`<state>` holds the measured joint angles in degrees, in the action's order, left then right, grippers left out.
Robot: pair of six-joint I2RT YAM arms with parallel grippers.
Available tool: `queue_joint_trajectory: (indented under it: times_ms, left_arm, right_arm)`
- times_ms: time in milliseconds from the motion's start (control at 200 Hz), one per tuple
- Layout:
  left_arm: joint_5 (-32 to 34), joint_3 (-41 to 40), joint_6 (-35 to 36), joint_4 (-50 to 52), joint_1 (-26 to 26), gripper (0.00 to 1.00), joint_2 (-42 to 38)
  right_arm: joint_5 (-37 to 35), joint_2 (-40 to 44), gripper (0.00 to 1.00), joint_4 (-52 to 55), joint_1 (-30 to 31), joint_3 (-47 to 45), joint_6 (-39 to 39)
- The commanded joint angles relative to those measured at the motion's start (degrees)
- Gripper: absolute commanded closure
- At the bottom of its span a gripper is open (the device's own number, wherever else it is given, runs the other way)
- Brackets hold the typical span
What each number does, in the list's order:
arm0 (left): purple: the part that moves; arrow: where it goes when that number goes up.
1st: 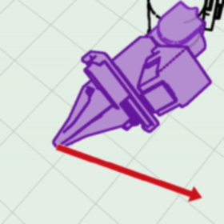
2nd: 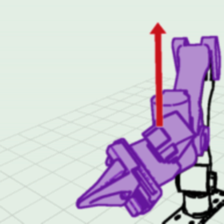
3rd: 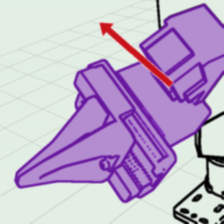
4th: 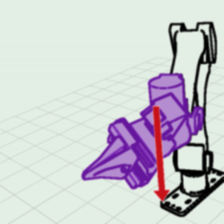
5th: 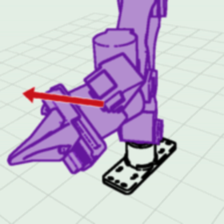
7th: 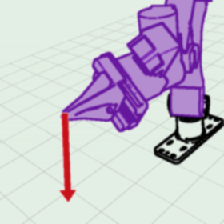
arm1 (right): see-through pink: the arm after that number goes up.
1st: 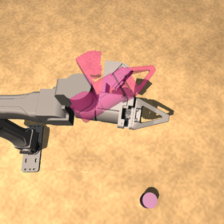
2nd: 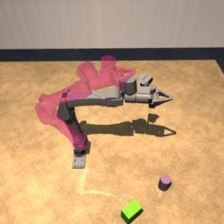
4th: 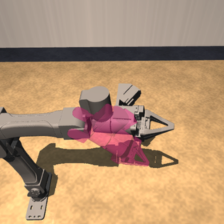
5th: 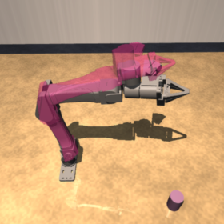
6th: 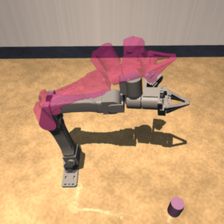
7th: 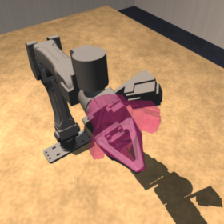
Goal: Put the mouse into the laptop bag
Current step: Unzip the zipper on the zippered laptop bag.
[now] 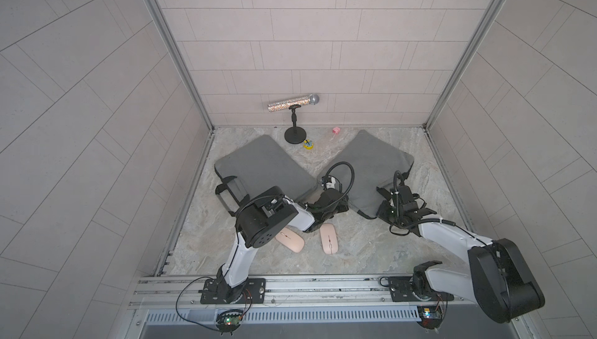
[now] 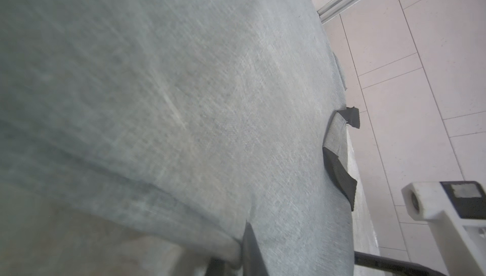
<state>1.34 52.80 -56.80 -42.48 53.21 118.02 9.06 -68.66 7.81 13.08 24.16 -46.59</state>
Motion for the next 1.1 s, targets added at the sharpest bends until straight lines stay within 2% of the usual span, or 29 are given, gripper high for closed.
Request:
queue_joint_trajectory:
  times_ms: [0, 160, 390, 811, 1096]
  left_arm:
    - [-1.0, 1.3, 1.6, -1.3, 0.5, 1.0, 1.3]
    - [-0.6, 1.2, 1.3, -1.8, 0.8, 1.0, 1.3]
    - [0.1, 0.3, 1.2, -2.2, 0.9, 1.0, 0.6]
    - [3.0, -1.2, 2.5, -1.1, 3.0, 1.0, -2.3]
    - [4.0, -4.3, 4.4, -3.4, 5.8, 1.0, -4.9]
  right_arm:
    - [0.1, 2.4, 1.0, 2.3, 3.4, -1.3, -0.8]
    - [1.6, 5.8, 1.0, 4.1, 8.0, -1.1, -0.9]
    - [5.3, 11.7, 1.0, 2.2, 9.8, -4.4, -3.1]
    - [10.3, 7.9, 1.0, -7.0, 13.2, -6.0, -6.6]
    - [7.4, 6.8, 1.0, -6.9, 13.4, -4.4, -8.0]
